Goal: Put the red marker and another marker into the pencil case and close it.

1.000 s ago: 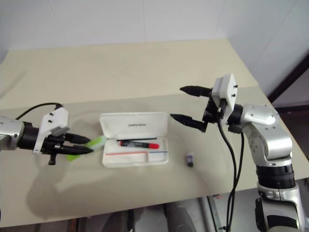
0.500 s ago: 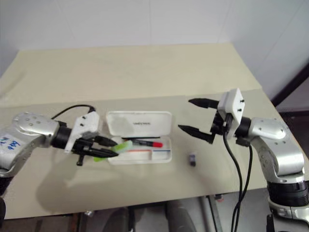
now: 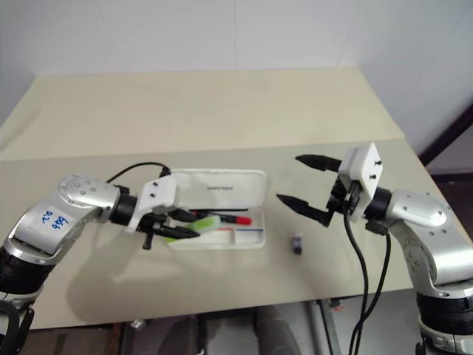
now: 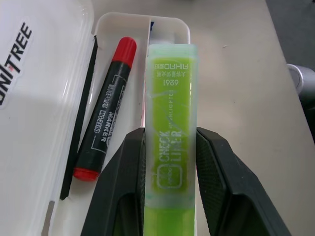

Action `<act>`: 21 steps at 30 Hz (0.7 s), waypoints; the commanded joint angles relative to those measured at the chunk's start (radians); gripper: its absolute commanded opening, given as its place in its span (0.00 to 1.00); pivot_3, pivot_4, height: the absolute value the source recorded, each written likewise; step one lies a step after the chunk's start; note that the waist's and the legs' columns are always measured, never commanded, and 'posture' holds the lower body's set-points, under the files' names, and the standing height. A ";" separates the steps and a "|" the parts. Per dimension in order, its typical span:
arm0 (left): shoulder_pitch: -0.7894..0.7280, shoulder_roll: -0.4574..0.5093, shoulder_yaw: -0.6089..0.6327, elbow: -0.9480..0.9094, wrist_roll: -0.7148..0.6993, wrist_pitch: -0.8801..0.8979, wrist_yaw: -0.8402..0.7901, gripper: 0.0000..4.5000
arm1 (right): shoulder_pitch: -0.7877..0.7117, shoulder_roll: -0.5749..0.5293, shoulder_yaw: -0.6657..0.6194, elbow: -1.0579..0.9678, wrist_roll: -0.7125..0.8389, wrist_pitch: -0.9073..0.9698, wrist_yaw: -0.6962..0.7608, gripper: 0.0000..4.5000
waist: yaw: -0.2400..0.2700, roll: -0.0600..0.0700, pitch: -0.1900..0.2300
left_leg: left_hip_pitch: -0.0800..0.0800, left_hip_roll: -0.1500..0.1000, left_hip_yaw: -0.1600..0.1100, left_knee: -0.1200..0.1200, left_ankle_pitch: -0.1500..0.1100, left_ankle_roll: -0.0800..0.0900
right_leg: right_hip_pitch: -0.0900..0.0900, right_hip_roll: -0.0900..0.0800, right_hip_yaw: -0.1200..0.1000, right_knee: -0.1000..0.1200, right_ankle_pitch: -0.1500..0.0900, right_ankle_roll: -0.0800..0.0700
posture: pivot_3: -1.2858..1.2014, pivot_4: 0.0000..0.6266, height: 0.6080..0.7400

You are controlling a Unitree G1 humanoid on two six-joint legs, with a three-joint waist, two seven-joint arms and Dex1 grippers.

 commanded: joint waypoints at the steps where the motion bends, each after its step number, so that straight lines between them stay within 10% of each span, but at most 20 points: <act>1: -0.015 0.008 -0.012 -0.019 0.009 -0.007 -0.026 0.23 | 0.003 -0.009 -0.033 -0.046 0.019 -0.007 -0.018 1.00 | 0.004 0.000 0.000 | 0.000 0.000 0.000 0.000 0.000 0.000 | 0.000 0.000 0.000 0.000 0.000 0.000 | 0.52 0.24 1.00; 21: -0.030 -0.078 -0.023 0.085 0.091 -0.108 0.003 0.23 | -0.001 -0.004 -0.023 -0.063 0.026 -0.007 -0.046 1.00 | 0.006 0.000 0.000 | 0.000 0.000 0.000 0.001 0.000 0.000 | 0.000 0.000 0.000 0.000 0.000 0.000 | 0.52 0.24 1.00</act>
